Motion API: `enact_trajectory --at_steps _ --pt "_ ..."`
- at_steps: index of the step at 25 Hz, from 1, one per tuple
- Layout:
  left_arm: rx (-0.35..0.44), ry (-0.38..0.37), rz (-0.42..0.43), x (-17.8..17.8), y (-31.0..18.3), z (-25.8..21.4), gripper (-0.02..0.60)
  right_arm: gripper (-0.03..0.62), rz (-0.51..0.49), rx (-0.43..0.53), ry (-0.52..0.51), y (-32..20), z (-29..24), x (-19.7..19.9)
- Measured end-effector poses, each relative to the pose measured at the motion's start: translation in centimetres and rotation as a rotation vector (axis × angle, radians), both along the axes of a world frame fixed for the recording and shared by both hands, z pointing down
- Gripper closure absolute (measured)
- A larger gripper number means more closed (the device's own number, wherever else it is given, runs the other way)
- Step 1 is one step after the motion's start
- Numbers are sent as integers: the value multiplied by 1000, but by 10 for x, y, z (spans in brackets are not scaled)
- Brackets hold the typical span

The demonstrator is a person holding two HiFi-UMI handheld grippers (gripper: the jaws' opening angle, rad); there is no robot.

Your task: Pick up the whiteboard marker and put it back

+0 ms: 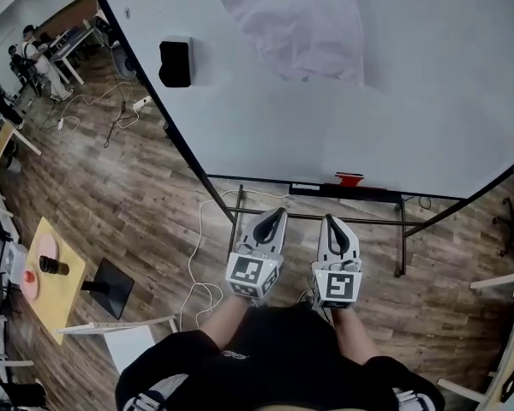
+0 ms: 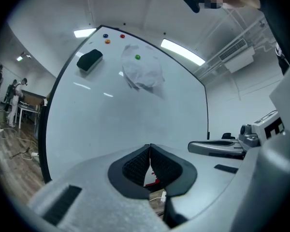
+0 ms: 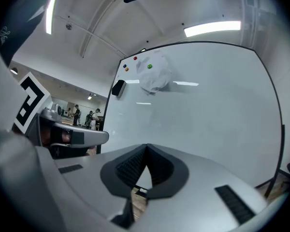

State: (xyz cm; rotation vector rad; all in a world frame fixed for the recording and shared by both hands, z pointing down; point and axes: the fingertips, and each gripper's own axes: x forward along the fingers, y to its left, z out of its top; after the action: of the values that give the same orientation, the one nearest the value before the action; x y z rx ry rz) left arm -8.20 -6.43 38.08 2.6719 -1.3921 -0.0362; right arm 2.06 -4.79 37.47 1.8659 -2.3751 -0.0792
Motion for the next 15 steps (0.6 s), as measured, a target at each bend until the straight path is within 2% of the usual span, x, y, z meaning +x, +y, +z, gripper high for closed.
enact_trajectory --at_steps 7,15 --pt "35 21 35 1 7 -11 574 591 -16 27 2 8 0 -7" --pt "29 21 39 1 21 -14 574 591 -15 29 2 20 -8 -4"
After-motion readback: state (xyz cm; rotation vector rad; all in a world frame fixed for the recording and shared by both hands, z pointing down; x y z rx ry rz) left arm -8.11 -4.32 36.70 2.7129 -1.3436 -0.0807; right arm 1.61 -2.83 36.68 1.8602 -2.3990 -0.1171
